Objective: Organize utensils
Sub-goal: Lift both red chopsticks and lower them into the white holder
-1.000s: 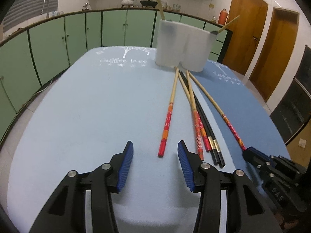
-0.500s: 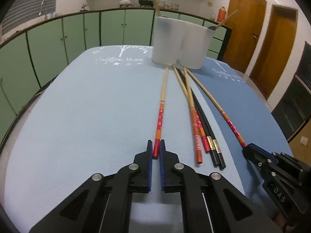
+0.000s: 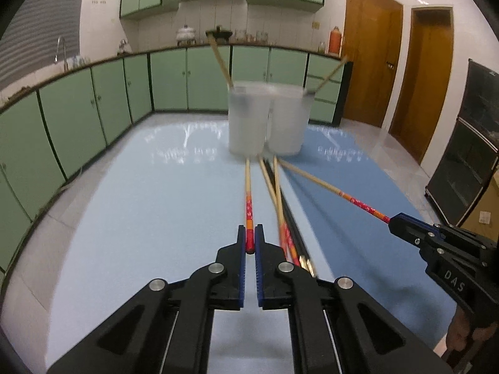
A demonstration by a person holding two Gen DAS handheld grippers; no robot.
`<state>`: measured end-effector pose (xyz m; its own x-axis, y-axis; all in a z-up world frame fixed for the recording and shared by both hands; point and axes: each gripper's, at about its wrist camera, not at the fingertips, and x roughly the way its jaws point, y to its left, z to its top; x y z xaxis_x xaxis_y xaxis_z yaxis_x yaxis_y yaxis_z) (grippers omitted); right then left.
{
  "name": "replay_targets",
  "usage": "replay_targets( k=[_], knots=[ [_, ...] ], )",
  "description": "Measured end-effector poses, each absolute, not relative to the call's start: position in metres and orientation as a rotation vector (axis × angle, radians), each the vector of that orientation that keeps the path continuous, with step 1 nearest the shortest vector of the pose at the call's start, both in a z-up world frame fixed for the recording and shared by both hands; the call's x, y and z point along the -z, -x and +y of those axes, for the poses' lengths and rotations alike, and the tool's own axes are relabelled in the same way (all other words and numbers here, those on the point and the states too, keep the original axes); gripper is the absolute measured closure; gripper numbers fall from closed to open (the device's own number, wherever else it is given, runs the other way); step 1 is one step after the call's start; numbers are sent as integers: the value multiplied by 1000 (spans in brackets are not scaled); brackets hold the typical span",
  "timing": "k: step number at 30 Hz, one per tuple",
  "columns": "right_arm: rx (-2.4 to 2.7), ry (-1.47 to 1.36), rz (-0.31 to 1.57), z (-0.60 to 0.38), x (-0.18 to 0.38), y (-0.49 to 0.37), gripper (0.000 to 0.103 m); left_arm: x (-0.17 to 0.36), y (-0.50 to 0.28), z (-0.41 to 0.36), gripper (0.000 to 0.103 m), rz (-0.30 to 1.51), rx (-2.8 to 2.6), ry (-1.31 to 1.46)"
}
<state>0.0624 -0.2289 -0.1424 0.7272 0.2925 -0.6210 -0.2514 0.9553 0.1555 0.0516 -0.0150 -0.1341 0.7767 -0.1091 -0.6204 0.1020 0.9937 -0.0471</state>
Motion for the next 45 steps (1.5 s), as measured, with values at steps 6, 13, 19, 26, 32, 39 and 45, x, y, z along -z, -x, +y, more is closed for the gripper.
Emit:
replay_targets(
  k=[6,13,19,26,32,39,45],
  knots=[
    [-311,-79,600,-239,96,-67,98,89,-53,-14,98,570,123,16],
    [-348,-104,524,-250,47,-84,98,46,-59,-16,98,486,157,16],
    [-378,-123,555,-255,15,-112,98,23,-77,-17,98,462,176,6],
    [-421,-119,592,-250,-6,-137,98,10,-86,-19,98,447,195,-8],
    [-445,-86,579,-245,-21,-143,98,3,-92,-17,98,444,211,-8],
    [-473,-82,542,-250,-46,-151,98,-12,-96,-18,98,414,223,-6],
    [-485,-85,479,-257,-82,-162,98,-46,-109,-26,98,334,239,-30]
  ],
)
